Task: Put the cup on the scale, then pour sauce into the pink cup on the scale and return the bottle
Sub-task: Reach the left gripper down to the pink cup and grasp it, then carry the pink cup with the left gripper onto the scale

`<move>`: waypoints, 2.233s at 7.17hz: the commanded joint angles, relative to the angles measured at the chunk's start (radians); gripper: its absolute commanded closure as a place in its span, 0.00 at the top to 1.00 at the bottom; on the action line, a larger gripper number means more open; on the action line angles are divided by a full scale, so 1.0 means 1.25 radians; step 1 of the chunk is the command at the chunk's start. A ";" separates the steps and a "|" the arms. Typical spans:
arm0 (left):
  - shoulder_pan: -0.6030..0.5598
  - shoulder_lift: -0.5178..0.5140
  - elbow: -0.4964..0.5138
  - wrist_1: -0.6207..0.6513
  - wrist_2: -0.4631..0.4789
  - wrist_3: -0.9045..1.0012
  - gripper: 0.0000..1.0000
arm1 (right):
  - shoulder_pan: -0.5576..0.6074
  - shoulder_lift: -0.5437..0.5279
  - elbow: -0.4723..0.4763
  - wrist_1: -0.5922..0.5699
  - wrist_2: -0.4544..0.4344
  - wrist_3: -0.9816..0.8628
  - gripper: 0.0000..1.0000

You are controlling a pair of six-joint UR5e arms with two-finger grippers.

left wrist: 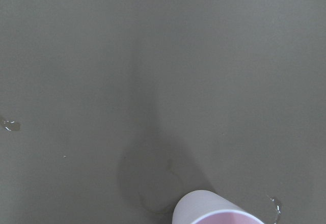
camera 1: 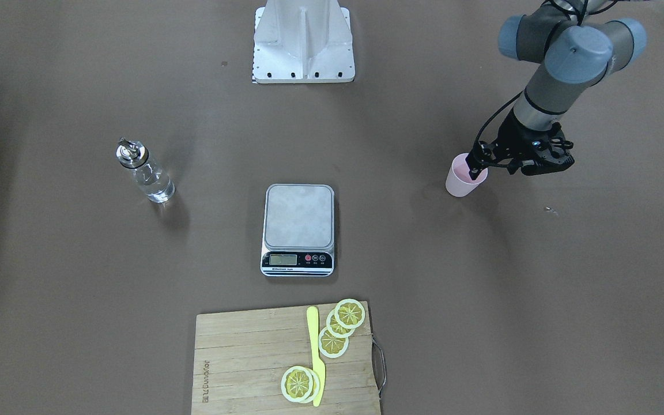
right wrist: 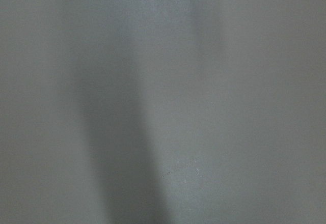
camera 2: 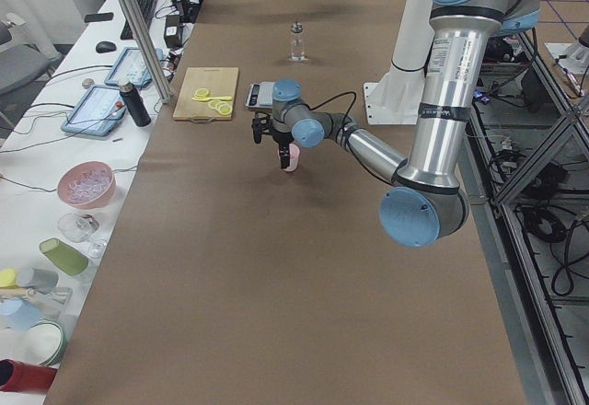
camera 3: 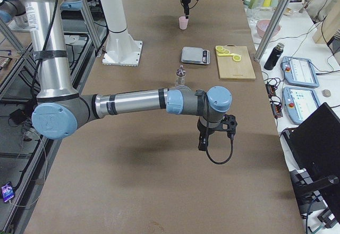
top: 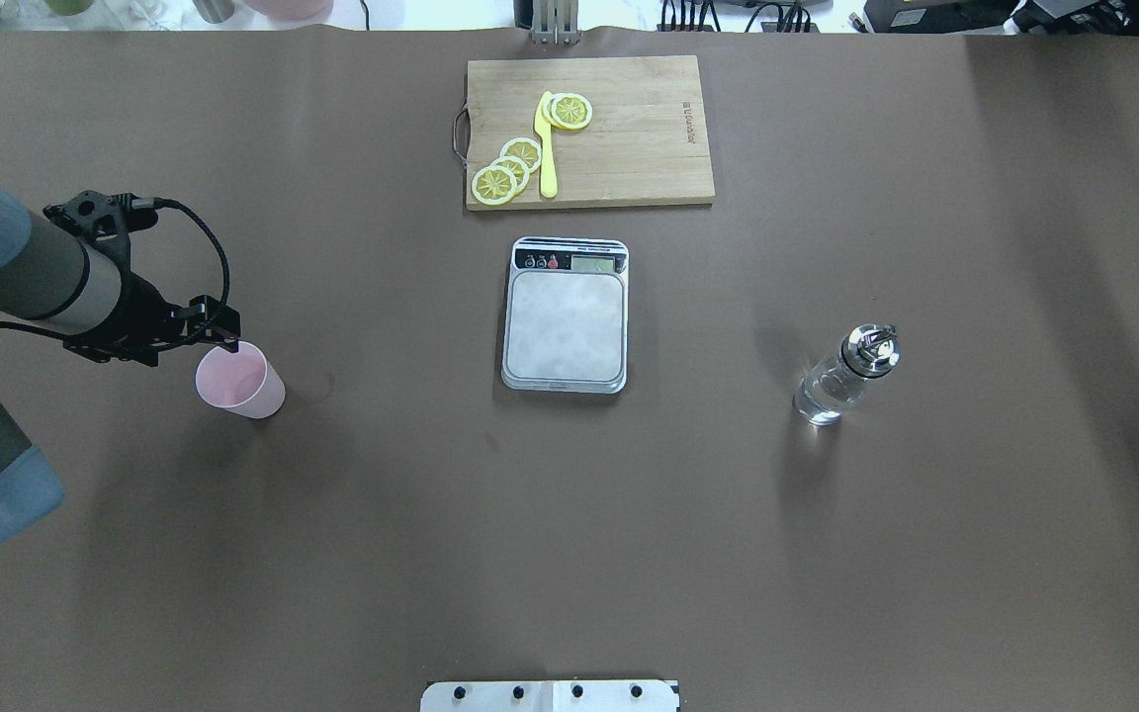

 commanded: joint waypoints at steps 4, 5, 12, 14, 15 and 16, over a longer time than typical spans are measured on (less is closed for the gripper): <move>0.019 0.006 0.001 0.001 -0.008 -0.002 0.00 | 0.001 0.000 0.006 0.000 0.001 -0.002 1.00; 0.018 0.006 -0.006 0.005 -0.028 -0.001 0.00 | 0.001 0.000 0.005 -0.001 0.001 -0.002 1.00; 0.027 -0.366 0.037 0.224 -0.066 -0.245 0.00 | 0.006 0.056 0.015 0.001 0.036 -0.002 1.00; 0.057 -0.510 0.157 0.224 -0.024 -0.313 0.00 | -0.001 0.064 0.066 0.073 0.035 -0.002 1.00; 0.066 -0.535 0.185 0.224 -0.014 -0.315 0.00 | -0.010 0.057 0.078 0.156 0.035 0.004 1.00; 0.066 -0.570 0.227 0.223 -0.008 -0.317 0.00 | -0.018 0.037 0.081 0.203 0.037 0.034 1.00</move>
